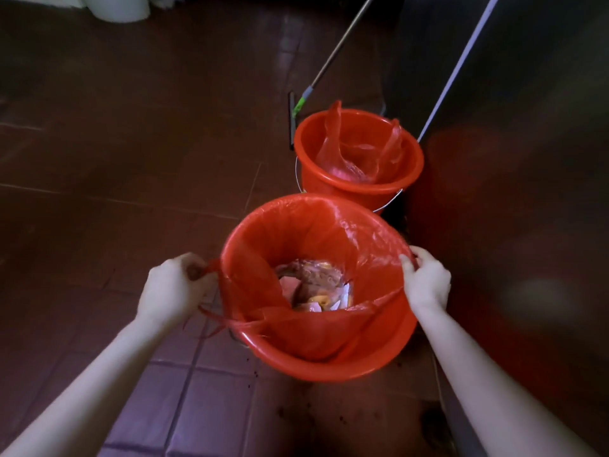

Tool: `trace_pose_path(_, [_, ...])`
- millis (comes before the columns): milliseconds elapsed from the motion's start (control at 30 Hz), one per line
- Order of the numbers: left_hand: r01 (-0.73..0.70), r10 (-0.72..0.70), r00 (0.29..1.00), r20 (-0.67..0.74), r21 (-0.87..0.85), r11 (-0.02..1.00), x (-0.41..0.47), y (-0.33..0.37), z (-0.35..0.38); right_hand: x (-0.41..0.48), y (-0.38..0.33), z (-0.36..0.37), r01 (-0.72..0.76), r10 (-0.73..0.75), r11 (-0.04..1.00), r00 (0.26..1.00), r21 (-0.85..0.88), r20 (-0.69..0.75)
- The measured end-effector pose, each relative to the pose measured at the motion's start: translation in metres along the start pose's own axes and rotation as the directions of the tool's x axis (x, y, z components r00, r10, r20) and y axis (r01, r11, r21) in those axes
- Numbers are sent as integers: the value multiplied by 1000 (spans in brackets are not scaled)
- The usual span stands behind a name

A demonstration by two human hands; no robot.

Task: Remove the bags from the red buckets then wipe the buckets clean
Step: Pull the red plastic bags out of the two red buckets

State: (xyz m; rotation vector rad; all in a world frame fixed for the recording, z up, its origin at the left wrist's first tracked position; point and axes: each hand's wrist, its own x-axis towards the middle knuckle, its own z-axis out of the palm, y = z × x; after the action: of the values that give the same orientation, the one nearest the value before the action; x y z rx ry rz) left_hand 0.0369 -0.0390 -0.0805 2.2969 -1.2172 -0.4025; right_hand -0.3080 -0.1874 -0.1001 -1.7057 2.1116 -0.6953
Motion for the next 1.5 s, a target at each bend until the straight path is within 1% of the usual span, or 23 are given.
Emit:
trace_pose_path(67, [-103, 93, 988, -123, -79, 992, -6, 14, -2, -2, -1, -4, 15, -14, 1000, 1000, 23, -24])
trace_pose_path(167, [-247, 219, 956, -197, -134, 960, -1, 37, -2, 2, -4, -5, 80, -75, 996, 991, 39, -110])
trace_pose_path(333, [-314, 225, 929, -295, -303, 900, 16, 82, -2, -5, -16, -2, 204, -193, 978, 965, 44, -179])
trace_pose_path(433, [-336, 215, 927, -306, -430, 838, 21, 110, -3, -16, -35, 4, 327, -297, 906, 943, 268, -147])
trace_pose_path(500, [-341, 211, 931, -299, -498, 797, 25, 124, 0, -21, -57, 15, 227, -225, 850, 972, 475, -62])
trace_pose_path(533, [-333, 202, 936, -287, -542, 772, 26, 128, 2, -21, -69, 20, 88, -134, 789, 991, 609, 30])
trace_pose_path(600, [-311, 192, 949, -252, -633, 709, 28, 131, 9, -20, -92, 28, -242, 38, 516, 965, 822, 261])
trace_pose_path(633, [-317, 210, 948, -239, -647, 694, 27, 130, 12, -18, -99, 32, -353, 116, 386, 935, 853, 334])
trace_pose_path(667, [-331, 240, 944, -228, -635, 698, 26, 128, 15, -16, -104, 36, -426, 189, 314, 904, 849, 384])
trace_pose_path(700, [-345, 268, 938, -218, -614, 710, 25, 126, 17, -14, -105, 39, -472, 253, 315, 878, 823, 406])
trace_pose_path(733, [-356, 291, 934, -207, -599, 718, 25, 123, 17, -15, -105, 42, -489, 301, 381, 868, 785, 395])
trace_pose_path(767, [-362, 311, 931, -192, -595, 717, 26, 119, 16, -17, -103, 45, -470, 319, 493, 880, 732, 351])
trace_pose_path(833, [-372, 359, 921, -150, -611, 699, 28, 113, 12, -22, -100, 50, -322, 224, 746, 945, 583, 237])
trace_pose_path(867, [-371, 380, 916, -127, -631, 682, 29, 112, 10, -25, -100, 49, -217, 137, 830, 972, 514, 190])
trace_pose_path(933, [-325, 393, 916, -76, -714, 620, 29, 112, 9, -27, -102, 48, -40, -3, 900, 995, 435, 97])
trace_pose_path(1033, [-263, 367, 928, -56, -798, 543, 28, 117, 8, -24, -117, 41, 234, -191, 895, 970, 379, -149])
trace_pose_path(1100, [-257, 338, 938, -81, -817, 516, 29, 119, 8, -22, -133, 28, 326, -257, 843, 943, 428, -213])
trace_pose_path(1133, [-252, 321, 943, -91, -826, 505, 30, 119, 8, -23, -143, 18, 319, -269, 809, 948, 493, -173])
trace_pose_path(1200, [-224, 277, 957, -91, -837, 499, 33, 117, 5, -27, -158, -3, 211, -324, 704, 945, 678, 43])
trace_pose_path(1233, [-209, 262, 961, -84, -843, 496, 34, 116, 4, -30, -163, -13, 125, -379, 638, 910, 760, 168])
trace_pose_path(1300, [-196, 263, 962, -67, -844, 499, 36, 113, 4, -32, -167, -26, 25, -484, 568, 818, 823, 310])
trace_pose_path(1367, [-193, 295, 955, -40, -837, 512, 37, 110, 6, -34, -168, -31, 7, -505, 597, 780, 802, 369])
trace_pose_path(1500, [-157, 326, 944, 48, -804, 573, 35, 108, 10, -33, -164, -23, 286, -540, 764, 775, 578, 329])
